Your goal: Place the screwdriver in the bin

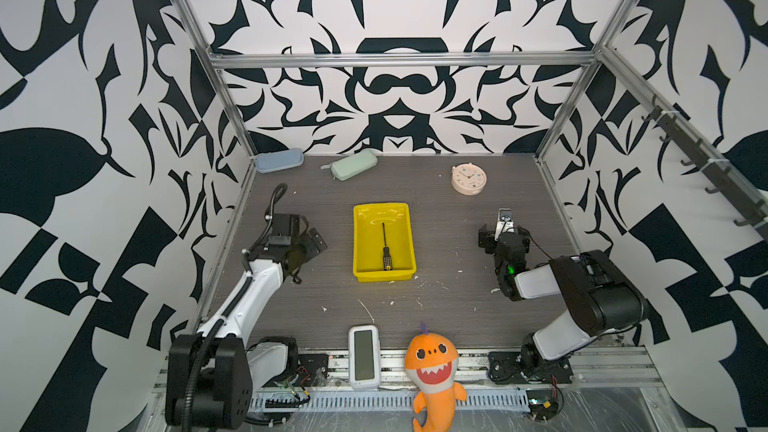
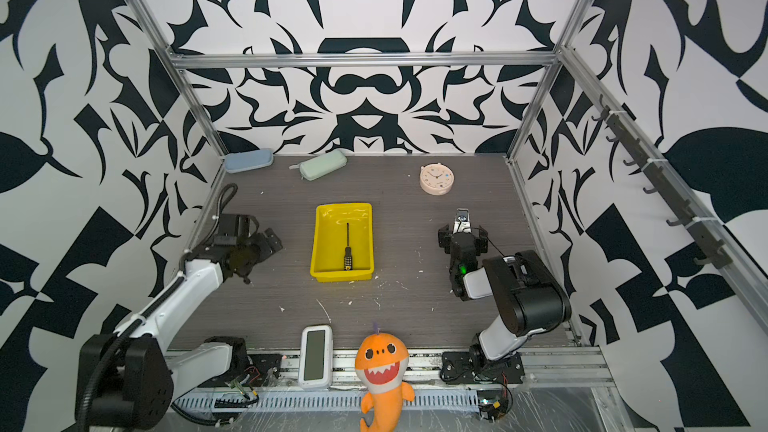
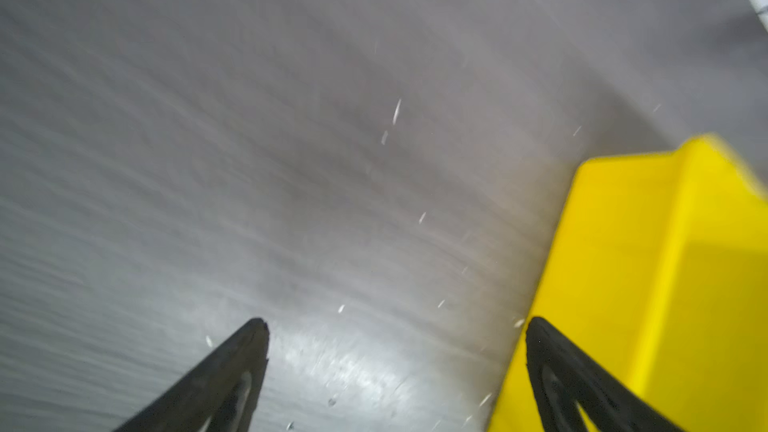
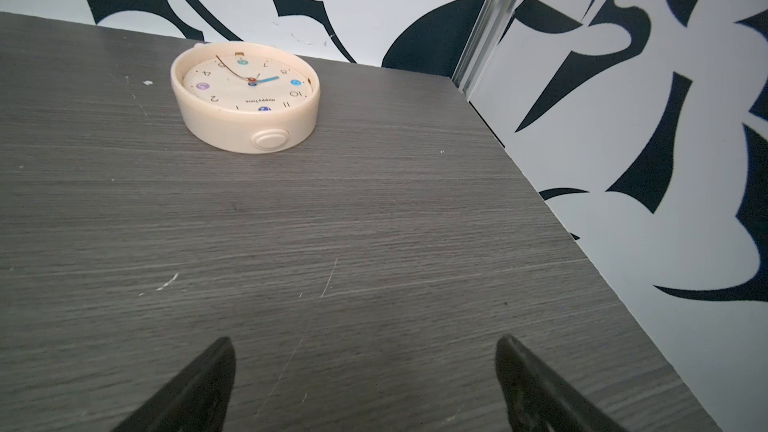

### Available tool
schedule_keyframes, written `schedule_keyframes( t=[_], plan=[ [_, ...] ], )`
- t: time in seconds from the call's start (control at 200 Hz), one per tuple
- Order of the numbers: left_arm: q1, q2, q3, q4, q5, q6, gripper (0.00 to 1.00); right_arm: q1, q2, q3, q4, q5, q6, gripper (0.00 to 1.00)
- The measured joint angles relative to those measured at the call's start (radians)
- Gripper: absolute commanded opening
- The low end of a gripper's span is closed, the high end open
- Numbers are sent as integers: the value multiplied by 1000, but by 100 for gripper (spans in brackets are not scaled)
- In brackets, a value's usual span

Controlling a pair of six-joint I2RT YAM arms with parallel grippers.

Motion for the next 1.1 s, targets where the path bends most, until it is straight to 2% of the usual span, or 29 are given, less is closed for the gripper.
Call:
schedule_keyframes(
  t=[0.095,0.19,0.42,0.535,0.715,0.835,0.965,1.1],
  plan=[
    [0,69,180,-36,-84,19,99,-1,0,0,-13,0,3,100],
    [0,131,282,-38,-144,56,99,-2,0,0,-19,0,5,100],
    [5,223,317,17,-195,159,99,-2,0,0,-20,0,5,100],
    [5,220,232,143,-287,208,99,-2,0,0,-22,0,5,100],
    [5,219,-3,359,-449,274,99,-2,0,0,-26,0,5,100],
    [6,198,-105,458,-513,327,99,-2,0,0,-26,0,5,100],
    [7,148,-211,645,-485,417,99,-2,0,0,-27,-1,5,100],
    [7,117,-353,892,-381,513,99,-2,0,0,-29,-1,5,100]
  ],
)
